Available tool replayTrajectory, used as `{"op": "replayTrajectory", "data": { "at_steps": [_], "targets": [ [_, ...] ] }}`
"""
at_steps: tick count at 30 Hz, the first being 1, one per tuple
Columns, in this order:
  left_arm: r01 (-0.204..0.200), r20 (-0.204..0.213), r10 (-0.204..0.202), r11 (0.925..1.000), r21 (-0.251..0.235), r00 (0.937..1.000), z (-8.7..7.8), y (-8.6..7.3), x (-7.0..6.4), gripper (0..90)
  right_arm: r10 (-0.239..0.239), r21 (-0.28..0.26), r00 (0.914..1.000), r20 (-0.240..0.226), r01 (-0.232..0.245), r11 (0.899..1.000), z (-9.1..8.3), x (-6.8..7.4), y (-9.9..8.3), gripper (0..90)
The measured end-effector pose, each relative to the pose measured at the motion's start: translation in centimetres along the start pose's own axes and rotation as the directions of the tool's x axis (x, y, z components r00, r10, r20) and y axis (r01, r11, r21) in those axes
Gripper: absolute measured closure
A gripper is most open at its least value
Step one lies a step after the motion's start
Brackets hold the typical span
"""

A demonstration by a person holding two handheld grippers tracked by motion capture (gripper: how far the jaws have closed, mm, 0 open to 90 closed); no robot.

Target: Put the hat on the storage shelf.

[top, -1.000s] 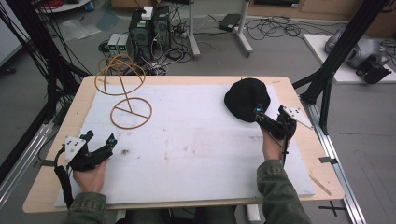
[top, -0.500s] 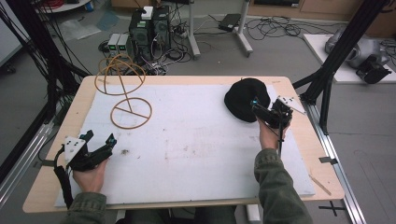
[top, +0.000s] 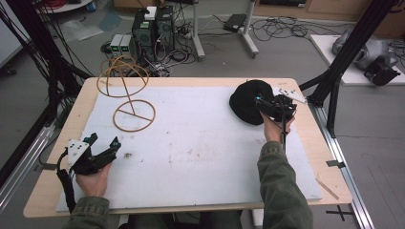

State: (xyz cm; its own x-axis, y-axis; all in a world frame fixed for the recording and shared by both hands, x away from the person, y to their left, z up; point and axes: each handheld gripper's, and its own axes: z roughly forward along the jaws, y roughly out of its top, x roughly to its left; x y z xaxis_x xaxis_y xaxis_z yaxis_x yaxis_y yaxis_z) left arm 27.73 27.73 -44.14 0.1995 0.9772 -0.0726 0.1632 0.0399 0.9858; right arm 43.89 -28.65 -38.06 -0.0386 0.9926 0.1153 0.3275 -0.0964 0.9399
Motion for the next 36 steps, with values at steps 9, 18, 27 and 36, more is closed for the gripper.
{"op": "replayTrajectory", "data": {
  "at_steps": [9,18,27,36],
  "targets": [
    [0.006,0.005,-0.006,1.0,0.002,1.0,0.0,0.0,0.0,20.2,0.002,0.067,0.9999,-0.014,-0.001,0.998,2.0,0.4,0.3,11.3],
    [0.023,0.015,-0.024,0.9997,0.008,0.9996,0.0,-0.1,0.0,20.1,-0.027,0.122,0.9995,0.015,0.025,0.992,4.1,0.7,0.0,11.3],
    [0.021,0.015,-0.021,0.9997,0.009,0.9997,0.0,-0.1,0.0,20.1,0.019,0.202,0.9994,0.028,-0.024,0.979,5.5,1.1,-1.5,24.9],
    [0.027,0.019,-0.027,0.9996,0.0,0.9995,-0.1,-0.1,-0.1,20.1,0.125,0.246,0.9921,0.011,-0.124,0.961,5.4,0.3,-1.6,74.6]
  ]
}}
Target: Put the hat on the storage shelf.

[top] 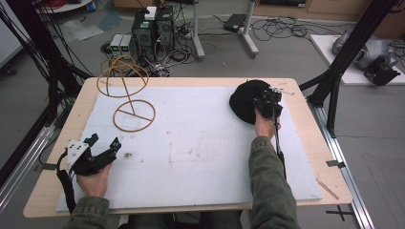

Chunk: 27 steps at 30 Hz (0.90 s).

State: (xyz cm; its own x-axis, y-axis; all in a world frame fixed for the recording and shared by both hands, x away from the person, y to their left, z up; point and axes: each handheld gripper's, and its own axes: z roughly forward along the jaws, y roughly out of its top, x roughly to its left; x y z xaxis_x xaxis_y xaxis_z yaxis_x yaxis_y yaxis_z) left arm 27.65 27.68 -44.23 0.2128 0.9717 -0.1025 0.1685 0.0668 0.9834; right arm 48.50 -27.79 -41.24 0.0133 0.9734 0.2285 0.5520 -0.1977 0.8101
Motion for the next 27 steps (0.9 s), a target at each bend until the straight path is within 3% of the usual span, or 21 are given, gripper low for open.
{"op": "replayTrajectory", "data": {
  "at_steps": [2,4,18,27],
  "targets": [
    [0.003,0.004,-0.003,1.0,0.003,1.0,0.0,0.0,0.0,20.1,0.012,0.013,0.9996,-0.025,-0.012,1.0,0.0,-0.3,0.0,83.3],
    [0.006,0.005,-0.006,1.0,0.002,1.0,0.1,0.0,0.0,20.1,0.013,0.018,0.9992,-0.037,-0.012,1.0,-0.1,-0.5,0.0,85.3],
    [0.005,0.01,-0.005,1.0,0.004,0.9999,0.2,-0.1,0.1,20.1,0.003,0.007,0.999,-0.044,-0.002,1.0,-0.4,-0.5,0.0,85.9],
    [0.022,0.017,-0.022,0.9997,0.004,0.9996,0.2,-0.1,0.3,20.1,0.057,-0.034,0.9949,-0.083,-0.06,0.998,-1.5,-0.3,0.4,85.9]
  ]
}}
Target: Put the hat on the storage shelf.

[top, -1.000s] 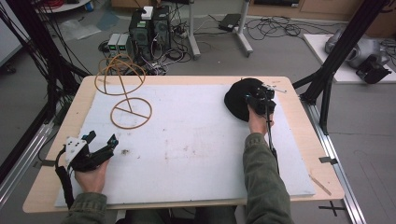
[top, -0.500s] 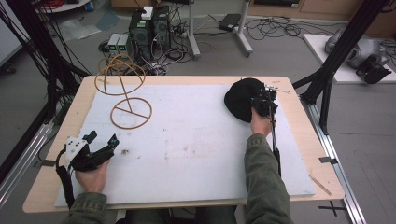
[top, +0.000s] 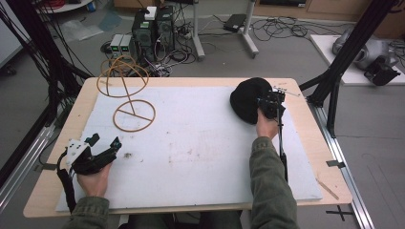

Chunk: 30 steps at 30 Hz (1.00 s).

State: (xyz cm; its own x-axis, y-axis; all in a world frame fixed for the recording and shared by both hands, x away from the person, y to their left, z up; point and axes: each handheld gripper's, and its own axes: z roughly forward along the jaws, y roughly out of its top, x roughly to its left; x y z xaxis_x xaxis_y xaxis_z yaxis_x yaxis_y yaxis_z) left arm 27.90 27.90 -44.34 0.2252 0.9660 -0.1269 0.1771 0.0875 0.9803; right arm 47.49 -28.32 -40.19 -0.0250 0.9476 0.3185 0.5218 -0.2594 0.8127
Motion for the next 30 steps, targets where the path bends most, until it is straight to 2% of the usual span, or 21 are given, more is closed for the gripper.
{"op": "replayTrajectory", "data": {
  "at_steps": [7,9,13,17,20,25,30],
  "targets": [
    [0.0,0.003,0.0,1.0,-0.002,1.0,0.0,0.0,0.0,19.7,-0.02,-0.048,0.9988,-0.044,0.018,0.999,-2.0,1.2,0.6,85.9],
    [0.003,0.004,-0.003,1.0,-0.005,1.0,0.0,0.0,0.0,19.7,-0.007,-0.083,0.9976,-0.069,0.001,0.997,-3.2,1.7,1.1,85.9],
    [0.005,0.008,-0.005,1.0,-0.007,1.0,0.1,0.1,0.0,19.7,-0.009,-0.095,0.997,-0.077,0.002,0.996,-4.2,2.0,1.6,85.9],
    [0.004,0.007,-0.004,0.9999,-0.01,1.0,0.1,0.1,0.0,19.7,-0.043,-0.134,0.995,-0.091,0.03,0.99,-5.3,2.8,2.5,85.9],
    [0.002,0.01,-0.002,1.0,-0.008,0.9999,0.1,0.1,0.0,19.7,-0.068,-0.165,0.9921,-0.105,0.05,0.985,-6.1,3.6,3.2,85.8],
    [0.003,0.017,-0.003,1.0,-0.007,0.9999,0.2,0.1,0.0,19.7,-0.146,-0.209,0.9826,-0.115,0.119,0.971,-7.1,5.2,4.0,85.7],
    [0.008,0.022,-0.008,0.9999,-0.007,0.9997,0.3,0.1,0.1,19.7,-0.179,-0.257,0.9707,-0.16,0.135,0.957,-8.1,7.0,4.8,85.6]
  ]
}}
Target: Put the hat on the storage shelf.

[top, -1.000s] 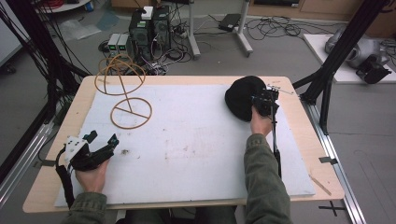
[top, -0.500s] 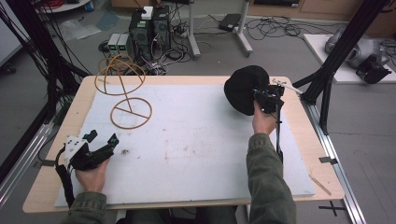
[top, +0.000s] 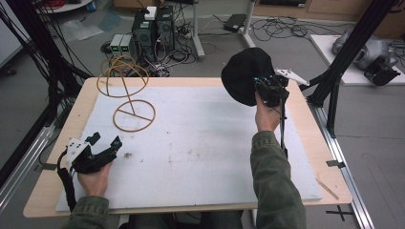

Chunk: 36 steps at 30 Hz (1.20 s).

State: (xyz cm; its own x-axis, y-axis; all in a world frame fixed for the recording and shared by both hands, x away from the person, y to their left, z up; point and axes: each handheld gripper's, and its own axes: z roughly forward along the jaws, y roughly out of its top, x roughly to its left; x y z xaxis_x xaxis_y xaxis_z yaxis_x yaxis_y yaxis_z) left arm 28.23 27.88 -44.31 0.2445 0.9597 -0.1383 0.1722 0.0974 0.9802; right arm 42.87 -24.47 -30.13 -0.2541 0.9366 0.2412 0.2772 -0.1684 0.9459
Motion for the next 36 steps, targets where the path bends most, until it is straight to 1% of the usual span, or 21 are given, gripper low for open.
{"op": "replayTrajectory", "data": {
  "at_steps": [3,7,9,12,16,17,18,21,24,28,29,32,33,34,35,36],
  "targets": [
    [0.011,0.003,-0.011,0.9999,0.0,0.9999,0.1,0.0,0.0,19.7,-0.008,-0.011,0.9993,-0.036,0.008,1.0,-0.1,1.1,0.8,85.7],
    [0.007,0.012,-0.007,1.0,0.004,0.9999,0.2,0.0,-0.1,19.7,-0.035,-0.036,0.9964,-0.077,0.032,0.999,-0.2,2.8,1.8,85.7],
    [0.007,0.016,-0.007,1.0,0.004,0.9999,0.2,0.0,-0.1,19.7,-0.041,-0.052,0.994,-0.101,0.036,0.998,-0.2,3.7,2.3,85.7],
    [0.008,0.018,-0.008,1.0,0.002,0.9998,0.2,0.0,-0.1,19.7,-0.047,-0.079,0.9893,-0.138,0.036,0.996,-0.2,5.1,3.0,85.7],
    [0.008,0.015,-0.008,1.0,0.001,0.9999,0.2,0.0,-0.1,19.6,-0.079,-0.085,0.9823,-0.17,0.065,0.994,0.2,7.1,3.7,85.7],
    [0.007,0.014,-0.007,1.0,0.001,0.9999,0.2,0.0,-0.1,19.7,-0.084,-0.091,0.98,-0.181,0.068,0.993,0.3,7.8,3.9,85.7],
    [0.006,0.012,-0.006,1.0,0.003,0.9999,0.2,0.0,0.0,19.7,-0.088,-0.095,0.978,-0.189,0.071,0.993,0.3,8.1,4.0,85.7],
    [0.004,0.012,-0.004,1.0,0.006,0.9999,0.2,0.0,0.0,19.5,-0.101,-0.106,0.9705,-0.219,0.079,0.991,0.6,9.7,4.4,85.7],
    [0.004,0.014,-0.004,1.0,0.005,0.9999,0.2,0.0,0.0,19.3,-0.122,-0.113,0.9635,-0.238,0.097,0.989,1.0,11.1,4.7,85.7],
    [0.0,0.025,0.0,0.9998,0.019,0.9997,0.2,-0.1,-0.2,19.3,-0.099,-0.12,0.9539,-0.284,0.067,0.991,1.5,12.8,4.9,85.7],
    [0.0,0.026,-0.001,0.9998,0.018,0.9997,0.3,-0.1,-0.2,19.3,-0.095,-0.122,0.9504,-0.296,0.061,0.991,1.7,13.3,4.9,85.7],
    [-0.002,0.03,0.001,0.9998,0.018,0.9996,0.3,-0.1,-0.3,19.3,-0.109,-0.123,0.9399,-0.324,0.072,0.99,2.3,15.0,4.9,85.7],
    [-0.001,0.031,0.0,0.9998,0.02,0.9995,0.3,-0.1,-0.3,19.3,-0.112,-0.121,0.9355,-0.335,0.075,0.99,2.5,15.6,4.9,85.7],
    [-0.001,0.031,0.0,0.9997,0.023,0.9995,0.3,-0.1,-0.3,19.3,-0.111,-0.119,0.9291,-0.353,0.073,0.99,2.7,16.3,4.9,85.7],
    [-0.001,0.031,0.001,0.9997,0.026,0.9995,0.3,-0.1,-0.3,19.3,-0.11,-0.121,0.9254,-0.363,0.07,0.99,2.8,16.8,4.9,85.7],
    [-0.002,0.034,0.001,0.9995,0.031,0.9994,0.4,-0.2,-0.3,19.3,-0.105,-0.12,0.9197,-0.378,0.064,0.991,3.0,17.3,4.8,85.7]
  ]
}}
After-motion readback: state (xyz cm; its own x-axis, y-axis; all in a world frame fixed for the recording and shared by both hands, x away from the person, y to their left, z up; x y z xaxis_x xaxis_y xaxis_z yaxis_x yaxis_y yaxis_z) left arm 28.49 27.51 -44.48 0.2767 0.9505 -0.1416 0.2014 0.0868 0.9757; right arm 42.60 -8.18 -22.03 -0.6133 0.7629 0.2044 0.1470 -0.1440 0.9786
